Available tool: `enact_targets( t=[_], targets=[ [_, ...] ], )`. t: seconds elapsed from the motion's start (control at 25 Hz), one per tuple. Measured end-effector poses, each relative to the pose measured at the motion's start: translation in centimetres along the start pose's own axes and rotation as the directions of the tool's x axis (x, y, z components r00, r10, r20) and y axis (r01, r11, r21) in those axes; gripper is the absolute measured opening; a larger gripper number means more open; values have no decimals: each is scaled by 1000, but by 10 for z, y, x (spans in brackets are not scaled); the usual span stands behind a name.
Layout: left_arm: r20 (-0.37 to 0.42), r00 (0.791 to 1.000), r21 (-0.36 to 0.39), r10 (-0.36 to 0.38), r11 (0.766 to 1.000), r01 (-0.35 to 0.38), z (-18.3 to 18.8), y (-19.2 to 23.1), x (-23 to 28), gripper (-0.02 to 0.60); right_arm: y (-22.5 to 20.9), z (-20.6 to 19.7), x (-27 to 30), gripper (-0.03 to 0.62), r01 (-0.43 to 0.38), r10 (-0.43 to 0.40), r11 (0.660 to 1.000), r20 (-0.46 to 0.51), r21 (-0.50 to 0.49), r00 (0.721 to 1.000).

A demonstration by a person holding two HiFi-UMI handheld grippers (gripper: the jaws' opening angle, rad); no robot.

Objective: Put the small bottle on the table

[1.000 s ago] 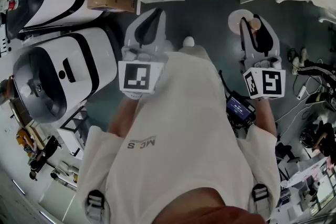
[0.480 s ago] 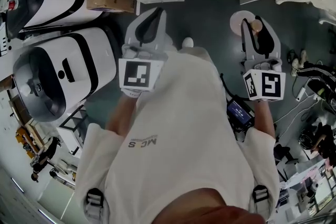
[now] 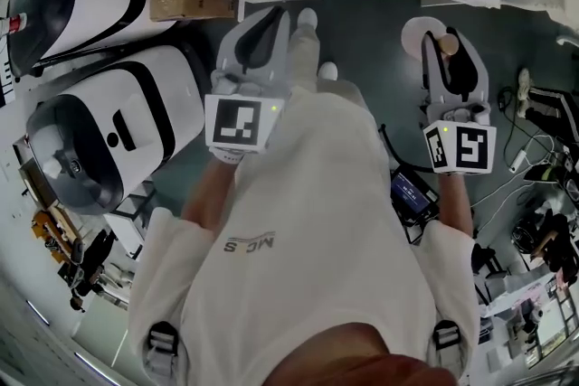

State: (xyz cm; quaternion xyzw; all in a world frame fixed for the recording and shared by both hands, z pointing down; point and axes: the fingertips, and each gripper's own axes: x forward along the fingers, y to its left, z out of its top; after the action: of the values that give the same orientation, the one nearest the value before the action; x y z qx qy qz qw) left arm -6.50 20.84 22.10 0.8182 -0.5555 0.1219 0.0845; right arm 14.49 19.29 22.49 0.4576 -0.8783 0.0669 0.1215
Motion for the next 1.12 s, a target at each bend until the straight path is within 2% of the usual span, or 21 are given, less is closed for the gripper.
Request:
enact_targets(
  t=[0.32, 0.56, 0.72, 0.92, 1.12],
  targets=[
    [23, 998, -2, -61, 998, 61, 34, 71, 85, 11, -15, 38, 88, 138, -4, 4, 1000, -12, -15, 1000],
    [29, 989, 15, -144, 989, 144, 47, 119, 137, 11, -25, 68, 151, 138, 47, -47, 999, 0, -27, 999],
    [13, 981, 48, -194, 980, 193, 51, 127, 171, 9, -45, 74, 182, 138, 82, -81, 996, 20, -27, 996],
    [-19, 977, 72, -212, 974, 213, 45, 131, 199, 8, -62, 69, 209, 138, 103, -103, 995, 25, -1, 994],
    [-7, 979, 14, -206, 978, 206, 36, 130, 227, 0, -81, 47, 233, 138, 115, -115, 993, 15, 15, 993]
  ],
)
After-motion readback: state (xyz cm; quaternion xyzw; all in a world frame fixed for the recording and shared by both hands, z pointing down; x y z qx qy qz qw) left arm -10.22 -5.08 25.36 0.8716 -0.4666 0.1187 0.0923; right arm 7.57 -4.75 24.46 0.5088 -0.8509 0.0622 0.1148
